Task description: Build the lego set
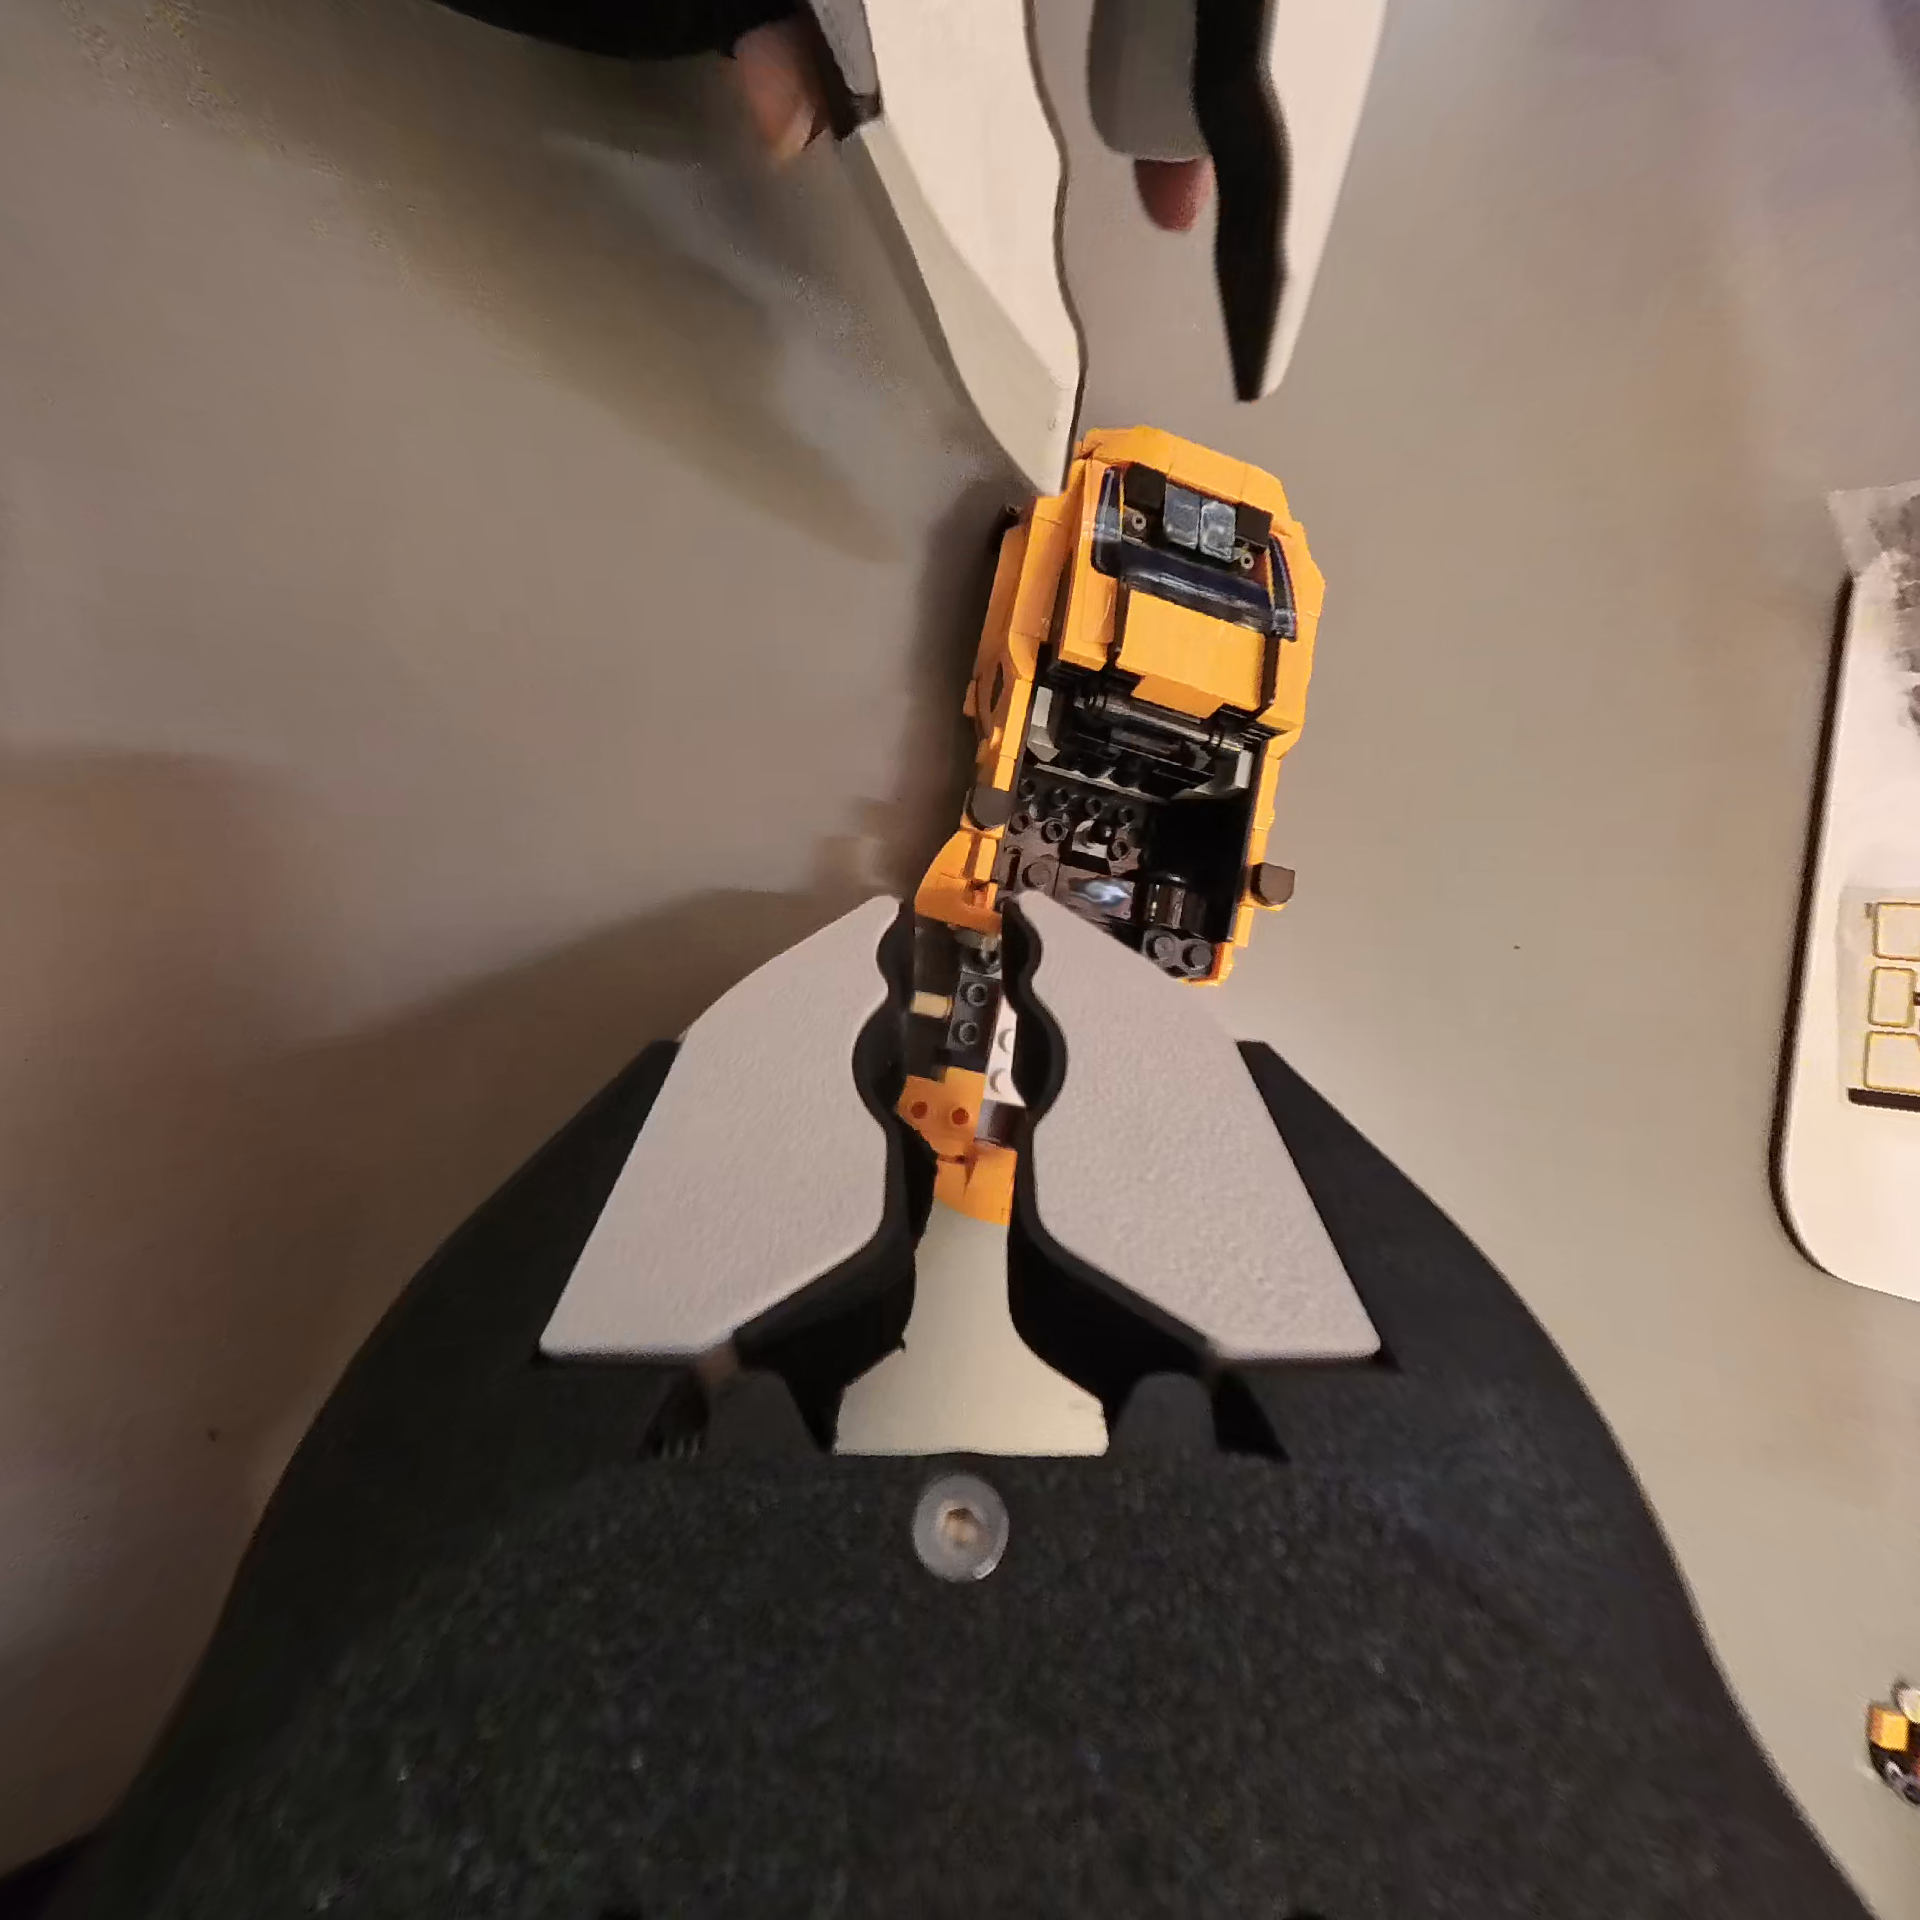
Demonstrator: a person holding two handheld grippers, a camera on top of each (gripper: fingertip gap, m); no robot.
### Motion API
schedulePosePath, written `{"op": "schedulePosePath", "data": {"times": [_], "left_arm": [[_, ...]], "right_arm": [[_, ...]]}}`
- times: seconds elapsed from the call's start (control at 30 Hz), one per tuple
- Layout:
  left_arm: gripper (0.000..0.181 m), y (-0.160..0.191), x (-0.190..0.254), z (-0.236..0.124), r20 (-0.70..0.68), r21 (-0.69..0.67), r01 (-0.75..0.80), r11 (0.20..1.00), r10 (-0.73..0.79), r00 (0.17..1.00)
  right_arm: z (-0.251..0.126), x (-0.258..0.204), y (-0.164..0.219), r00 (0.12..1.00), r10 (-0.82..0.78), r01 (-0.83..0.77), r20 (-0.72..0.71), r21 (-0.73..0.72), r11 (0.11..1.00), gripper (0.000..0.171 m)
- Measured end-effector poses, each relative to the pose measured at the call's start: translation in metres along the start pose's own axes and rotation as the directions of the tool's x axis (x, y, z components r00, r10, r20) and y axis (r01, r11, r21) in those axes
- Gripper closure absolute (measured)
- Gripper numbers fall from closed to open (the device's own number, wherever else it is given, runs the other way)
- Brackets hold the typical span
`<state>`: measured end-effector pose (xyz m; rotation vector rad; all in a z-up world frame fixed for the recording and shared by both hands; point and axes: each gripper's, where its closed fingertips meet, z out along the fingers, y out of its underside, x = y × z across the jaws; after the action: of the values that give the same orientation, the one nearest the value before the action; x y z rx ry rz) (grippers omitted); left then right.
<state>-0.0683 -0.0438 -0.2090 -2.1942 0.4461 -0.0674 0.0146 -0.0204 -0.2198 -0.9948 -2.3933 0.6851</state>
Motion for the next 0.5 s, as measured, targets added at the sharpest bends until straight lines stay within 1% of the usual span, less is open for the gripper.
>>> {"op": "schedulePosePath", "data": {"times": [0.07,0.13,0.2,0.27,0.33,0.5], "left_arm": [[0.136,0.004,-0.004,0.003,-0.012,-0.008,0.009,1.0,-0.009,1.0],[0.125,0.009,0.0,0.009,-0.055,-0.009,0.029,1.0,-0.029,0.998],[0.121,0.012,0.006,0.014,-0.088,-0.001,0.041,0.999,-0.041,0.995],[0.12,0.012,0.006,0.016,-0.078,0.01,0.028,1.0,-0.027,0.997],[0.123,0.012,0.004,0.017,-0.054,0.01,0.013,1.0,-0.012,0.998],[0.124,0.013,0.005,0.017,-0.044,0.017,0.007,1.0,-0.006,0.999]], "right_arm": [[0.0,0.0,0.0,1.0,-0.001,0.001,0.005,-0.003,1.0,0.156],[0.001,-0.002,-0.002,1.0,0.004,-0.004,0.017,-0.003,1.0,0.156],[0.001,-0.004,-0.002,1.0,0.0,0.0,0.023,-0.008,1.0,0.156],[0.0,-0.005,-0.001,1.0,-0.007,0.008,0.025,-0.021,1.0,0.156],[0.0,-0.004,0.0,1.0,-0.01,0.011,0.024,-0.033,0.999,0.156],[0.0,-0.002,0.006,1.0,0.016,-0.015,0.02,-0.055,0.998,0.156]]}}
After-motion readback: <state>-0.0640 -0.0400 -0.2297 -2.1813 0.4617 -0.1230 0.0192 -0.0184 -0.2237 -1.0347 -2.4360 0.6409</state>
